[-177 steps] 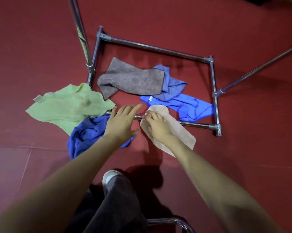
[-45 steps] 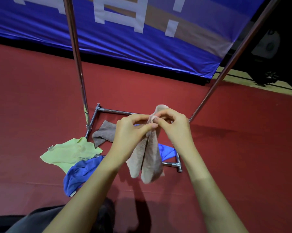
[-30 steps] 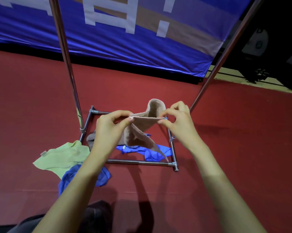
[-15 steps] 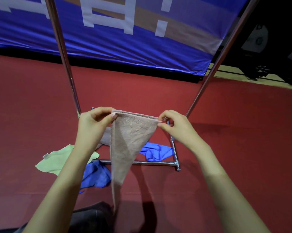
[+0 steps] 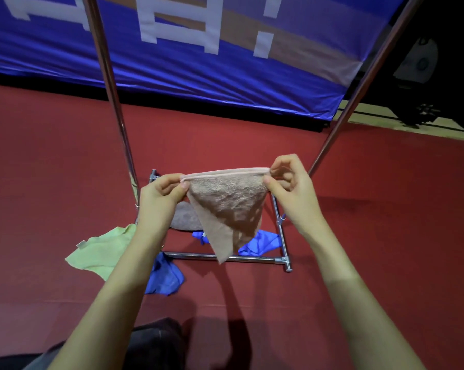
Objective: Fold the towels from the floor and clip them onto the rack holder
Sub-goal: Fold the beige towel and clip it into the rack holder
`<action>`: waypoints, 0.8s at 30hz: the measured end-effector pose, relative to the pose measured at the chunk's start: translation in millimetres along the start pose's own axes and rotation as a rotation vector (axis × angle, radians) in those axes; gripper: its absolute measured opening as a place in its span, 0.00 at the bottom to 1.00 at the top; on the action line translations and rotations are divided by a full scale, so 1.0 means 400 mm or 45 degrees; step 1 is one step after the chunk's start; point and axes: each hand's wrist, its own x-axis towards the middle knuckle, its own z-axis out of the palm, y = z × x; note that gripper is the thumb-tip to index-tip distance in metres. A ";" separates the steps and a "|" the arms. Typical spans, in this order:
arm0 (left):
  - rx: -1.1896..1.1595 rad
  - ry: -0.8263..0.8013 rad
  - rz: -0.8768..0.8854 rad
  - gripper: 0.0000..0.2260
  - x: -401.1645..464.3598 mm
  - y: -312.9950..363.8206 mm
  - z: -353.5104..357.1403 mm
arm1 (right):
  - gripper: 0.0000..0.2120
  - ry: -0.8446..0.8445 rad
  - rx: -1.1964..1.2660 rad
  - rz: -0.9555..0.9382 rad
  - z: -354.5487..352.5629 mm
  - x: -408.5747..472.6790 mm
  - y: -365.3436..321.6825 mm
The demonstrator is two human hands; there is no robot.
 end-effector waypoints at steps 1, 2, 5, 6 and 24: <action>-0.010 0.022 -0.020 0.09 0.001 -0.005 0.002 | 0.16 0.007 -0.012 -0.002 0.004 0.000 0.002; -0.013 0.047 -0.036 0.09 0.002 -0.008 0.003 | 0.16 0.012 -0.025 0.000 0.007 0.000 0.004; -0.051 0.100 -0.059 0.09 0.004 -0.013 0.009 | 0.17 0.013 -0.082 -0.010 0.020 -0.003 0.010; -0.100 0.103 -0.068 0.09 0.003 -0.012 0.013 | 0.17 0.019 -0.107 -0.018 0.025 -0.004 0.012; 0.138 0.134 0.168 0.05 -0.026 0.022 0.063 | 0.26 -0.070 -0.539 -0.097 0.014 -0.023 0.039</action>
